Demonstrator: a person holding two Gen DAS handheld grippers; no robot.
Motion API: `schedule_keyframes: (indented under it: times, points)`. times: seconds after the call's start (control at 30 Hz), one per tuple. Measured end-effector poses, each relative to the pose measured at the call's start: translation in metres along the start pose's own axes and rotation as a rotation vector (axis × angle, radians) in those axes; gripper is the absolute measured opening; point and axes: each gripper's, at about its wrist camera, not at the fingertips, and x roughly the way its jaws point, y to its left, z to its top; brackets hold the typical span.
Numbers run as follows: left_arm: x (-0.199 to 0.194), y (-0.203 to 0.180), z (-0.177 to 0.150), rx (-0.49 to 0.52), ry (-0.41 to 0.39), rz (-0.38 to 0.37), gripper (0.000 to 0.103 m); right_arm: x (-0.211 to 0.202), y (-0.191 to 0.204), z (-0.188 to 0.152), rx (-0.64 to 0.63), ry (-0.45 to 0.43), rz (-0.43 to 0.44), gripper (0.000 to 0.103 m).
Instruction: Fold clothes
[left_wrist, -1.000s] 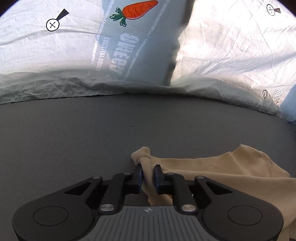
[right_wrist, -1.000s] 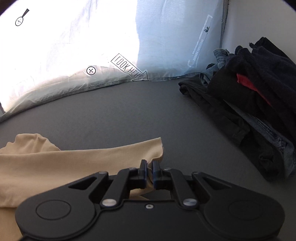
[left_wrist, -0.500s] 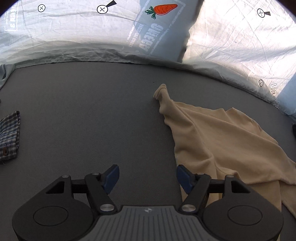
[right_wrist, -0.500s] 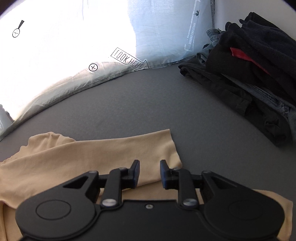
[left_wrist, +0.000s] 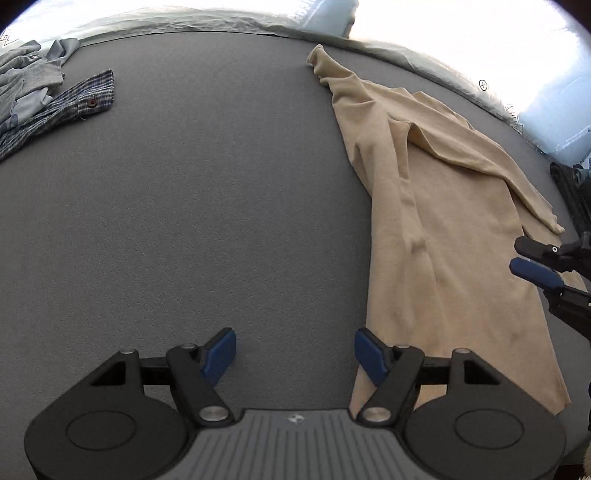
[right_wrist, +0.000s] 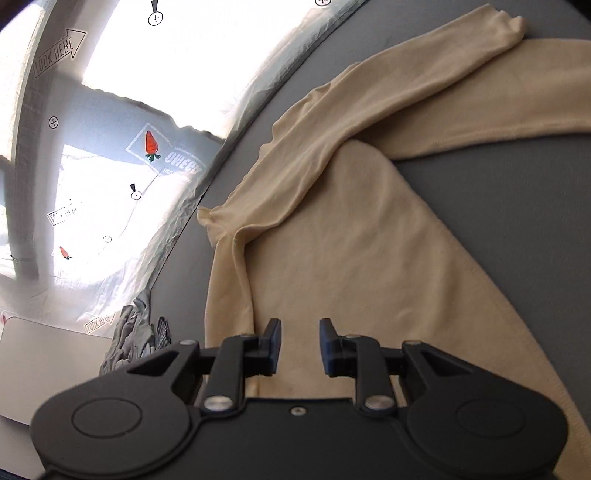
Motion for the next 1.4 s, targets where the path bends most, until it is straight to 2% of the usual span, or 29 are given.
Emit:
schedule_keyframes:
  times: [0.07, 0.2, 0.53, 0.8, 0.87, 0.9, 0.97, 1.03, 1.1, 1.17, 1.23, 1.33, 1.4]
  points:
    - [-0.005, -0.001, -0.01, 0.017, 0.005, -0.004, 0.073, 0.01, 0.004, -0.024, 0.011, 0.09, 0.051, 0.024]
    - [-0.013, 0.0, -0.029, 0.03, 0.012, -0.017, 0.074, 0.022, 0.014, -0.062, 0.006, 0.203, 0.07, 0.024]
    - [-0.022, 0.003, -0.052, 0.054, 0.025, -0.048, 0.08, 0.024, 0.004, -0.099, 0.117, 0.244, 0.095, 0.024]
    - [-0.021, -0.003, -0.062, 0.122, 0.034, -0.042, 0.083, 0.031, 0.029, -0.115, -0.068, 0.275, 0.014, 0.024]
    - [-0.026, -0.002, -0.062, 0.115, 0.024, -0.048, 0.083, 0.034, 0.035, -0.118, -0.114, 0.288, 0.006, 0.014]
    - [-0.029, 0.0, -0.063, 0.105, 0.016, -0.051, 0.083, 0.032, 0.039, -0.119, -0.138, 0.286, 0.011, 0.005]
    - [-0.04, 0.009, -0.061, 0.067, -0.015, -0.039, 0.083, 0.029, 0.048, -0.122, -0.188, 0.28, 0.025, 0.003]
    - [-0.053, 0.017, -0.059, 0.026, -0.06, -0.008, 0.083, 0.01, 0.058, -0.119, -0.236, 0.218, 0.134, 0.003]
    - [-0.07, 0.027, -0.055, -0.032, -0.133, 0.013, 0.083, -0.009, 0.059, -0.114, -0.203, 0.161, 0.261, 0.002]
    - [-0.077, 0.037, -0.053, -0.091, -0.162, 0.01, 0.083, -0.026, 0.041, -0.105, -0.064, 0.089, 0.369, 0.002]
    - [-0.076, 0.042, -0.052, -0.124, -0.157, 0.009, 0.083, -0.032, 0.026, -0.098, -0.035, 0.065, 0.258, 0.002]
    - [-0.067, 0.04, -0.053, -0.125, -0.116, -0.004, 0.083, -0.026, 0.001, -0.099, -0.091, 0.096, -0.059, 0.002]
    - [-0.062, 0.034, -0.055, -0.105, -0.097, -0.037, 0.083, -0.029, -0.009, -0.103, -0.052, 0.088, -0.044, 0.002]
